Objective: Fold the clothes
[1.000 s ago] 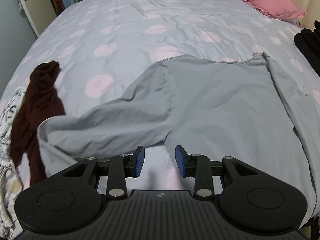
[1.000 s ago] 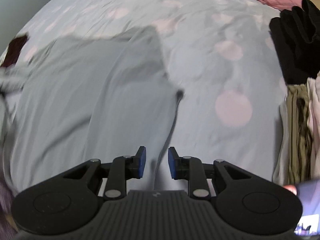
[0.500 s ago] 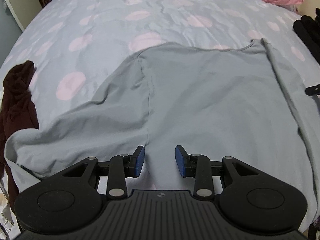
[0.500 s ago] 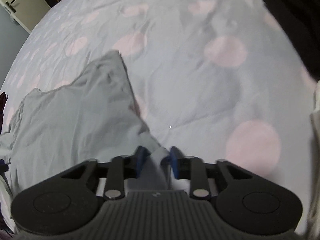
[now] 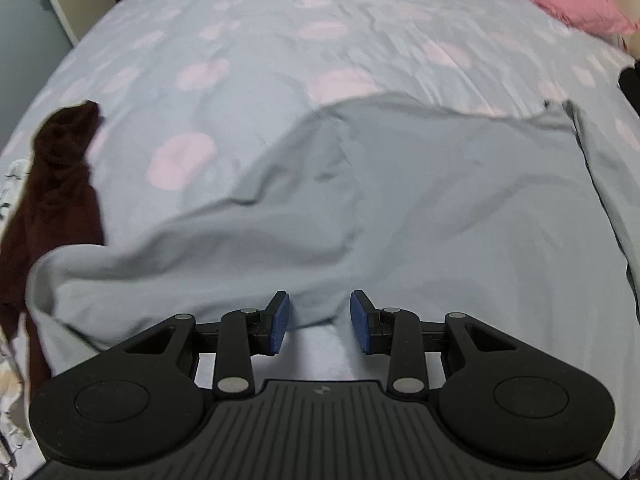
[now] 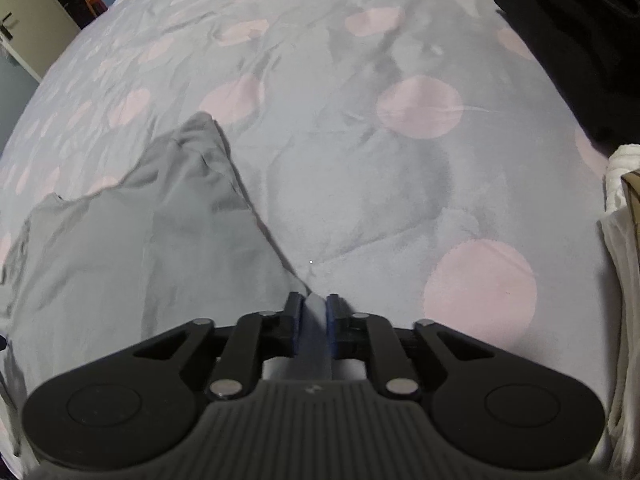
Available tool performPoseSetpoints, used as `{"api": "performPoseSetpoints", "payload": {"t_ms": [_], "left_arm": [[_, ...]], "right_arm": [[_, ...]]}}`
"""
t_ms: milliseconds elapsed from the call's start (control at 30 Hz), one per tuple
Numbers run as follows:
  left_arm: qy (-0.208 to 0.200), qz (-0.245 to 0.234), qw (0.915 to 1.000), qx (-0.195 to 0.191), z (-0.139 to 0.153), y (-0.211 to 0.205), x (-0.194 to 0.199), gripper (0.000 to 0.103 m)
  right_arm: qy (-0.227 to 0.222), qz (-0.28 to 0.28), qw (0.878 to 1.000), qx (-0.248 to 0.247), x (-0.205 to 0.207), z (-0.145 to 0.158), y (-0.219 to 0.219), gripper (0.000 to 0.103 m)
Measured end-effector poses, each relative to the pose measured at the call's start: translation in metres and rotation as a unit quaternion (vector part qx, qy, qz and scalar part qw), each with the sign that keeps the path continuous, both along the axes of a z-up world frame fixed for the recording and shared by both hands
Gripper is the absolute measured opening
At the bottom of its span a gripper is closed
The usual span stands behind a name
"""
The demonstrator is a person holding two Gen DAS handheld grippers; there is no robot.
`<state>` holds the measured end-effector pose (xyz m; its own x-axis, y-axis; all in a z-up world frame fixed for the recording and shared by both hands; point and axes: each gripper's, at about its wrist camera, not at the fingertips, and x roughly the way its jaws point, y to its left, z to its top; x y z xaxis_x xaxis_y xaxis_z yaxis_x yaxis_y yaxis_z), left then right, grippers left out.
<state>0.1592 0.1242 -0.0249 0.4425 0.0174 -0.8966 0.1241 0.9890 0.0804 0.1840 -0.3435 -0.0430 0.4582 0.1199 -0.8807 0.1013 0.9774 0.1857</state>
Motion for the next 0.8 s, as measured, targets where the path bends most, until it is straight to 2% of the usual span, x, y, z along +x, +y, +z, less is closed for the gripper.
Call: {"api": "performPoseSetpoints", "payload": {"t_ms": [100, 200, 300, 467, 600, 667, 700, 733, 767, 800], "left_arm": [[-0.017, 0.029, 0.9994, 0.008, 0.01, 0.019, -0.012, 0.036], [-0.016, 0.06, 0.998, 0.007, 0.013, 0.041, -0.026, 0.037], [-0.005, 0.083, 0.9965, 0.002, 0.012, 0.058, -0.043, 0.037], [0.018, 0.071, 0.997, -0.026, 0.001, 0.057, -0.07, 0.04], [0.02, 0.086, 0.9949, -0.05, -0.013, 0.049, -0.071, 0.04], [0.02, 0.097, 0.9943, -0.04, -0.021, 0.049, -0.066, 0.04], [0.024, 0.102, 0.9941, -0.029, -0.026, 0.05, -0.064, 0.037], [0.031, 0.106, 0.9937, -0.02, -0.029, 0.051, -0.062, 0.027], [0.035, 0.108, 0.9934, -0.017, -0.031, 0.053, -0.06, 0.025], [0.033, 0.109, 0.9933, -0.02, -0.029, 0.056, -0.058, 0.016]], "right_arm": [[-0.007, -0.006, 1.0, -0.007, -0.002, 0.004, -0.002, 0.032], [-0.019, 0.021, 1.0, -0.009, -0.015, 0.013, 0.01, 0.036], [-0.031, 0.048, 0.998, -0.01, -0.028, 0.022, 0.022, 0.038], [-0.038, 0.089, 0.995, -0.019, -0.046, 0.03, 0.047, 0.039], [-0.048, 0.115, 0.992, -0.028, -0.056, 0.036, 0.062, 0.039], [-0.053, 0.127, 0.99, -0.032, -0.061, 0.039, 0.069, 0.039], [-0.056, 0.133, 0.989, -0.034, -0.063, 0.04, 0.072, 0.039], [-0.061, 0.139, 0.988, -0.034, -0.065, 0.043, 0.075, 0.039], [-0.065, 0.144, 0.987, -0.033, -0.066, 0.045, 0.077, 0.039], [-0.069, 0.147, 0.986, -0.033, -0.068, 0.048, 0.078, 0.039]]}}
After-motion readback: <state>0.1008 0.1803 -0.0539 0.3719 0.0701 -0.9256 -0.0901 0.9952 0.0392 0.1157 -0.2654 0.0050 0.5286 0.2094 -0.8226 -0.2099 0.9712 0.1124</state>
